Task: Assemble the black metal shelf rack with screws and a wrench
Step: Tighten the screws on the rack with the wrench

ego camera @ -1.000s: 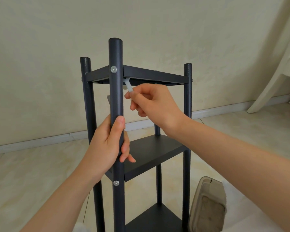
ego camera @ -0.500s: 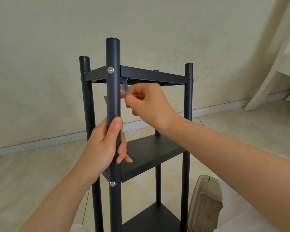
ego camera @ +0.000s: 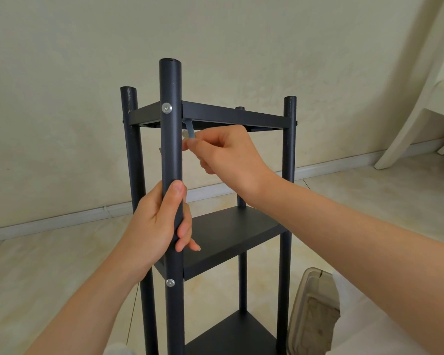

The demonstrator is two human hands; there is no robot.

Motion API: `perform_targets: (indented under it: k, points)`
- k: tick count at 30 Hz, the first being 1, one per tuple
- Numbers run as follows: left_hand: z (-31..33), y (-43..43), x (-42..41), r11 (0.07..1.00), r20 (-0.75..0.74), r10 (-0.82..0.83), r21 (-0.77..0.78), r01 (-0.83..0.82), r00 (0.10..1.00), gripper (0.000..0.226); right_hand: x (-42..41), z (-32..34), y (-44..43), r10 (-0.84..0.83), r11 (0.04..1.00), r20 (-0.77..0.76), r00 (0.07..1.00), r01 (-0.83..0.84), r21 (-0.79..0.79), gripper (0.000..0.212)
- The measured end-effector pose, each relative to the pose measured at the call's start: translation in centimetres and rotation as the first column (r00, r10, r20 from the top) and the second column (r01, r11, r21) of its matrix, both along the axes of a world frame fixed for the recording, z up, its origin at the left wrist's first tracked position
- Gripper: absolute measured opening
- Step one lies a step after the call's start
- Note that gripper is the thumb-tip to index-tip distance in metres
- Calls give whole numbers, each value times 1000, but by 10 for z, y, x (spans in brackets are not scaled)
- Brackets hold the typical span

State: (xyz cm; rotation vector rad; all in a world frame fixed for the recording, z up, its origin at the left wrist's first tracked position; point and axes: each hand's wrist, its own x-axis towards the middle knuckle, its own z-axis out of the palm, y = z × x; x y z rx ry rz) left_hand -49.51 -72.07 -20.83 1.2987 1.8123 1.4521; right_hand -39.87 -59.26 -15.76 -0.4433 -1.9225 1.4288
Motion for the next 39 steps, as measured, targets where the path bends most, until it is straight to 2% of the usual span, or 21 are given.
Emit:
perform_targets:
  k: [2,4,14,20,24,28,31,35,39]
  points:
    - [0,0,0,1000,-5,-2,-1,2,1000,48,-1,-1,1,-19,999,1,1000,19,31,56]
    - [0,0,0,1000,-7,0,-1,0,1000,48,-3,-1,2,-35,999,-12,999,35,41,63]
    - [0,-3,-1,1000,-2,2,-8,-2,1000,53,-20,-15,-6,-115,992,-116,987,121,42,26]
    - [-1,-4,-6,1000,23,-9,-22,9,1000,57,-36,-26,-8,-214,971,-198,956,231,66,24]
    - [0,-3,-9,998,28,-34,-43,35,999,48,-40,-25,-9,-224,964,-211,951,248,95,25]
    - [0,-1,-13,998,34,-33,-54,35,999,48,-38,-20,-4,-157,986,-124,980,163,44,32]
    - [1,-2,-18,998,36,-11,-54,13,999,52,-30,-16,0,-134,987,-3,991,134,89,34]
    - [1,-4,-25,998,85,-10,-56,14,996,64,-20,-7,7,-138,988,131,982,127,87,25]
    - [1,-6,-30,997,52,-17,-69,21,998,66,-17,3,7,-82,995,156,984,72,70,23]
